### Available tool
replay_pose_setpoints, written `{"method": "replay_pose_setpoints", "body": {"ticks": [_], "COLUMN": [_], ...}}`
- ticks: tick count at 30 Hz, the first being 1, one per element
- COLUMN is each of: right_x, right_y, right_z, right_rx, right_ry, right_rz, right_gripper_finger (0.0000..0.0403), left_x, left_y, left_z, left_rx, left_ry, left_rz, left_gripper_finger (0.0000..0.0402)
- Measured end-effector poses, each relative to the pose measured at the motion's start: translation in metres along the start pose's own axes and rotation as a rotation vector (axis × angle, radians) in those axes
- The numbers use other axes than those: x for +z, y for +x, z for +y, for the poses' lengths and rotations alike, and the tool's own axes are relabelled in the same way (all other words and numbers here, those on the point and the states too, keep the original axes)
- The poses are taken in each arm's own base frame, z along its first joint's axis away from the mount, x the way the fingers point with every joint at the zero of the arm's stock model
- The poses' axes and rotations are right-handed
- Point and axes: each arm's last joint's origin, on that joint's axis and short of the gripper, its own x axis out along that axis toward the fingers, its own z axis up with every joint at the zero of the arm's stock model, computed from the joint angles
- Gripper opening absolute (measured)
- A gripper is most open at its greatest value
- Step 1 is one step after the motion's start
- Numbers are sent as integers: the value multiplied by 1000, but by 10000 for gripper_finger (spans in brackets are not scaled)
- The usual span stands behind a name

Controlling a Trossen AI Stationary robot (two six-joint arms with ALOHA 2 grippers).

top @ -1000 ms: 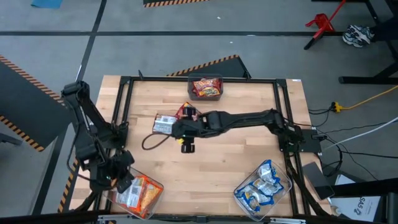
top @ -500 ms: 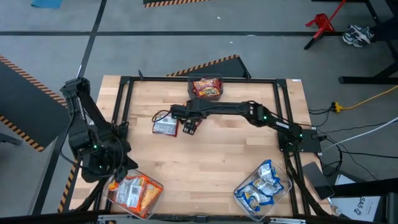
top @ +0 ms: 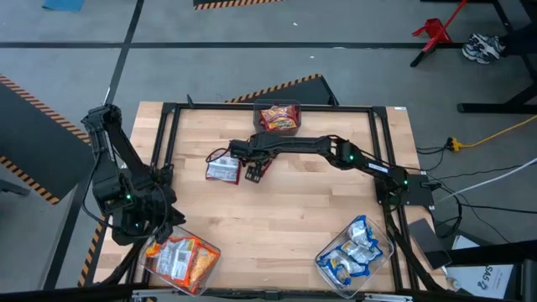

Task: Sort Maruchan noodles
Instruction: Put the red noodle pack into the black bin

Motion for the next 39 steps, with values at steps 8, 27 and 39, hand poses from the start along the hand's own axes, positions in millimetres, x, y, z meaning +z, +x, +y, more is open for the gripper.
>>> {"method": "replay_pose_setpoints", "body": {"ticks": [8, 27, 39], "right_x": [-2, -9, -9], "right_y": [-2, -83, -134], "right_z": [1, -11, -91], "right_rx": [-2, 154, -9], "right_ry": [27, 41, 382], "right_rz": [14, -65, -217], "right_gripper_finger": [163, 4, 3], "left_x": [0, 1, 1], "left_y": [0, 0, 0], "left_z": [2, 7, 10], "left_rx": [20, 67, 89], "left_ry": [14, 48, 63], "left_rz": [-1, -4, -6], "left_gripper_finger": [84, 84, 84]}}
